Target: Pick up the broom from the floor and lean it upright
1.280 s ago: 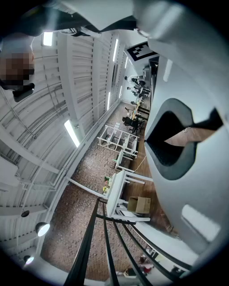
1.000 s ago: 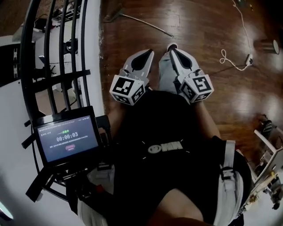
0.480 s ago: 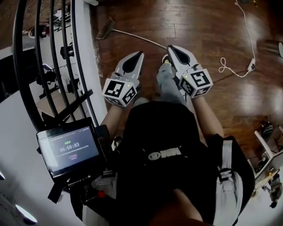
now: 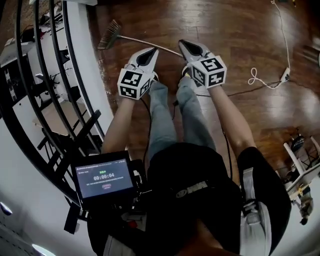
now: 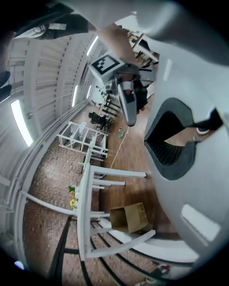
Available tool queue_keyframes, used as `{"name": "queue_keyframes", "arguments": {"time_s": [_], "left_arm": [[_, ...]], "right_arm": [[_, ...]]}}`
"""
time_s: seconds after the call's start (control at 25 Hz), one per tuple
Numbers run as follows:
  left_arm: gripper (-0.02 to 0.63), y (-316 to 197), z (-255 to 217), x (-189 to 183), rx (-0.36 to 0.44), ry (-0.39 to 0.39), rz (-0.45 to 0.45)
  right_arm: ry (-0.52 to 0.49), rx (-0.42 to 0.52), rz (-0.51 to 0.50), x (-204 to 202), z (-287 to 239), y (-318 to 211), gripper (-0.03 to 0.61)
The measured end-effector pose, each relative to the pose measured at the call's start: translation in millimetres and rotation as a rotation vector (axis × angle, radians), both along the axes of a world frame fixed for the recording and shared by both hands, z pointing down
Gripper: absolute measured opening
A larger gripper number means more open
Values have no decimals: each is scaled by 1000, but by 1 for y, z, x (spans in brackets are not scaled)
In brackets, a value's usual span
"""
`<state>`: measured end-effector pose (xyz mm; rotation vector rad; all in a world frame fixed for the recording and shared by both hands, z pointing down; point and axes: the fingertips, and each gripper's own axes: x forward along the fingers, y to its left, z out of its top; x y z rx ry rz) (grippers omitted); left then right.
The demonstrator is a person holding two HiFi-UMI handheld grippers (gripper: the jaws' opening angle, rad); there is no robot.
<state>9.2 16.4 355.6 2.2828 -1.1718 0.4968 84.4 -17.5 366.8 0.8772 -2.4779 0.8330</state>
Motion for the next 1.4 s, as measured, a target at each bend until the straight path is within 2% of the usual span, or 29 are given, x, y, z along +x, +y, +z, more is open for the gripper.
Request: {"name": "queue_keyframes", "arguments": {"time_s": [0.08, 0.16, 0.32, 0.44, 0.56, 0.6, 0.64, 0.68, 0.72, 0.84, 1.0, 1.16, 1.24, 1.32, 1.36, 1.4], "left_arm": [[17, -5, 60, -9, -61, 20, 88], [18, -14, 123, -25, -114, 19, 136], [26, -30, 249, -51, -181, -67, 192], [68, -7, 335, -45, -255, -86, 291], [137, 14, 413, -33, -309, -133, 440], [171, 19, 437, -29, -321, -157, 498], [215, 23, 460, -24, -329, -190, 563], [263, 26, 481, -20, -332, -235, 633], [284, 29, 501, -18, -328, -289, 701], [305, 33, 559, -15, -322, -441, 852], [310, 38, 628, -11, -297, -617, 1002], [304, 60, 671, -8, -277, -766, 1184], [301, 65, 684, -7, -280, -802, 1217], [268, 60, 692, -4, -269, -807, 1192], [195, 54, 692, -4, -266, -794, 1157], [148, 48, 692, -5, -273, -773, 1119]], "right_arm": [[46, -52, -21, -13, 56, -11, 5], [77, -87, -50, -28, 111, -24, 5], [92, -161, -91, -49, 221, -43, 5], [146, -252, -139, -43, 304, -22, 5], [291, -305, -298, -33, 389, 11, 6], [358, -315, -373, -28, 417, 23, 44], [419, -329, -450, -23, 442, 34, 202], [471, -339, -520, -19, 465, 43, 295], [514, -338, -578, -16, 482, 50, 295], [561, -306, -653, -16, 521, 56, 279], [530, -329, -617, -11, 553, 56, 255], [489, -359, -555, -7, 566, 55, 242], [482, -364, -545, -4, 570, 57, 234], [489, -370, -539, 0, 574, 58, 232], [492, -374, -536, 1, 575, 59, 232], [490, -378, -535, 1, 576, 59, 232]]}}
